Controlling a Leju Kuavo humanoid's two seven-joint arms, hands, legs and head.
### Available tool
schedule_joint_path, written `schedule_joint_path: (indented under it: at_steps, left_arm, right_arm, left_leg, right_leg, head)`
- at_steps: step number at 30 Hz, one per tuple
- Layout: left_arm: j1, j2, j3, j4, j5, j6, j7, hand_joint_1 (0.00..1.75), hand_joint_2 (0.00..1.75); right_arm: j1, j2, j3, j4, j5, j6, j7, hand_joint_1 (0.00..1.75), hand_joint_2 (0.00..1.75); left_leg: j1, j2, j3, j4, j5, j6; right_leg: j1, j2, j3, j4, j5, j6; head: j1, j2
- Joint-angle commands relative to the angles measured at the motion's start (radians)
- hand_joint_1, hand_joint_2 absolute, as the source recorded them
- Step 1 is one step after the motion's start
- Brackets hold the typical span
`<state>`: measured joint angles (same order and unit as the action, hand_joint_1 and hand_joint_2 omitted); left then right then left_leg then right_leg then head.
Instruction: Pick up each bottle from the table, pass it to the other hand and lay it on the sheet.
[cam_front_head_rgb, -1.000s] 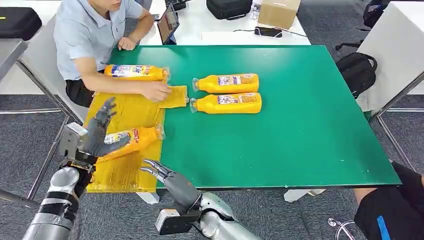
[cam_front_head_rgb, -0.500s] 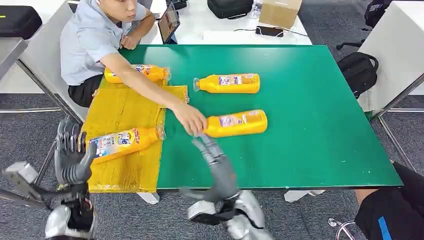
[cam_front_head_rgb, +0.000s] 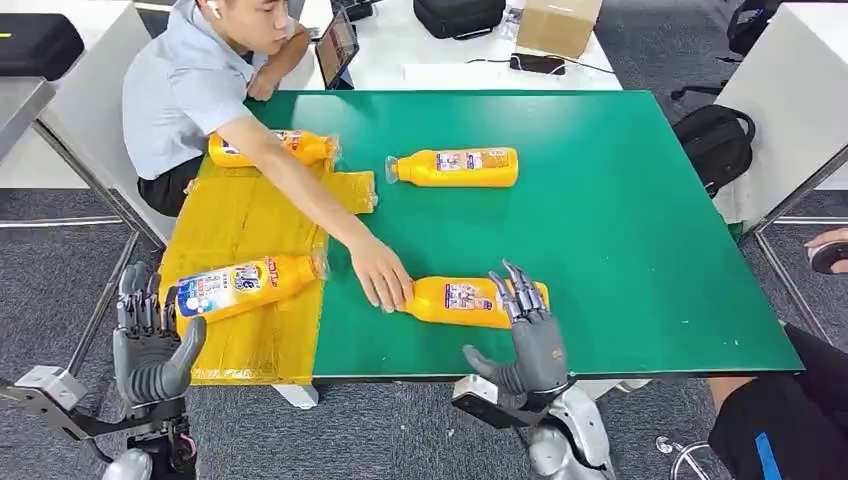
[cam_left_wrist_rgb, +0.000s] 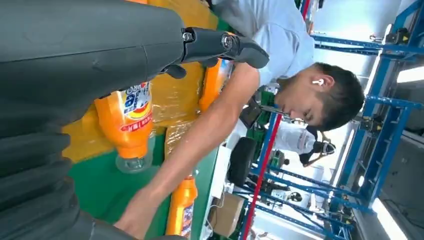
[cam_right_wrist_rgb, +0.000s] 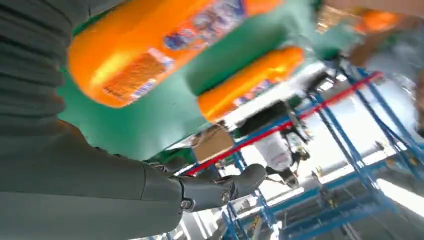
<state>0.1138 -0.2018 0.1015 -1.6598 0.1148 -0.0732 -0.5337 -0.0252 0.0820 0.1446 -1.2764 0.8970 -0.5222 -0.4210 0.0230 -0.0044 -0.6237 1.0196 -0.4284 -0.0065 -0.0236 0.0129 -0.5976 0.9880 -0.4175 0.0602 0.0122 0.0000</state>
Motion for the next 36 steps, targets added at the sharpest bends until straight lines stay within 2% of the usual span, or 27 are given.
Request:
schedule_joint_path:
  at_steps: [1,2,5,8,9,11,13,26,30,36]
  left_arm:
    - [-0.013,-0.007,-0.02,0.031,-0.026,-0.003,0.007,0.0,1.75]
    - [-0.021,-0.006,-0.022,0.04,-0.026,-0.004,0.008,0.0,1.75]
    - [-0.073,0.001,-0.027,0.111,-0.02,-0.006,0.016,0.0,1.75]
    - [-0.095,0.008,-0.037,0.135,-0.015,-0.01,0.02,0.0,1.75]
    - [-0.098,0.011,-0.039,0.14,-0.015,-0.011,0.02,0.0,1.75]
    - [-0.098,0.013,-0.037,0.139,-0.015,-0.011,0.02,0.0,1.75]
    - [-0.089,0.011,-0.029,0.127,-0.01,-0.012,0.026,0.0,1.75]
    - [-0.109,0.016,-0.032,0.145,-0.013,-0.016,0.033,0.0,1.75]
    - [-0.099,0.02,-0.029,0.129,-0.019,-0.016,0.041,0.0,1.75]
    - [-0.076,0.019,-0.013,0.101,-0.04,-0.021,0.059,0.0,1.75]
  right_arm:
    - [-0.157,-0.091,-0.019,0.322,0.071,0.137,0.12,0.0,1.75]
    - [-0.175,-0.093,-0.022,0.348,0.067,0.145,0.121,0.0,1.75]
    - [-0.286,-0.105,-0.006,0.522,0.12,0.099,0.136,0.0,1.75]
    - [-0.366,-0.116,0.017,0.619,0.166,0.091,0.158,0.0,1.75]
    - [-0.408,-0.128,0.06,0.67,0.244,0.076,0.207,0.0,1.75]
    - [-0.419,-0.128,0.06,0.671,0.244,0.082,0.207,0.0,1.75]
    - [-0.44,-0.13,0.094,0.68,0.313,0.039,0.248,0.0,1.75]
    - [-0.467,-0.086,0.121,0.712,0.307,0.085,0.238,0.0,1.75]
    - [-0.48,-0.078,0.139,0.732,0.312,0.141,0.27,0.0,1.75]
    - [-0.556,-0.09,0.194,0.852,0.33,0.391,0.423,0.0,1.75]
  left_leg:
    - [0.0,0.001,0.009,-0.003,-0.002,0.003]
    - [0.0,0.001,0.004,-0.001,-0.001,0.002]
    - [-0.001,0.001,0.005,-0.002,0.0,0.002]
    - [-0.001,0.001,0.003,-0.002,0.001,0.002]
    - [-0.001,0.002,0.005,-0.002,0.001,0.002]
    - [-0.001,0.002,0.005,-0.002,0.001,0.003]
    - [-0.001,0.001,0.005,-0.002,0.001,0.003]
    - [0.0,0.001,0.006,-0.001,0.001,0.002]
    - [0.0,0.002,0.006,-0.001,0.001,0.002]
    - [0.0,0.004,0.008,-0.001,0.001,0.002]
  right_leg:
    - [0.001,-0.001,0.01,-0.004,-0.001,-0.003]
    - [0.0,0.0,0.005,-0.002,0.0,-0.002]
    - [0.0,-0.001,0.005,-0.003,0.0,-0.003]
    - [0.0,0.0,0.003,-0.002,0.001,-0.002]
    - [0.0,0.0,0.005,-0.002,0.002,-0.003]
    - [0.0,0.001,0.004,-0.002,0.003,-0.004]
    - [0.0,0.0,0.005,-0.002,0.002,-0.004]
    - [0.001,0.0,0.006,-0.001,0.002,-0.004]
    - [0.001,0.0,0.006,-0.001,0.002,-0.004]
    - [0.001,0.001,0.007,-0.002,0.002,-0.004]
  head:
    - [0.001,0.0]
    - [0.0,0.0]
    - [0.0,0.0]
    - [0.0,0.0]
    - [0.0,0.0]
    - [0.0,0.0]
    - [0.0,0.0]
    - [0.0,0.0]
    - [0.0,0.0]
    - [0.0,0.0]
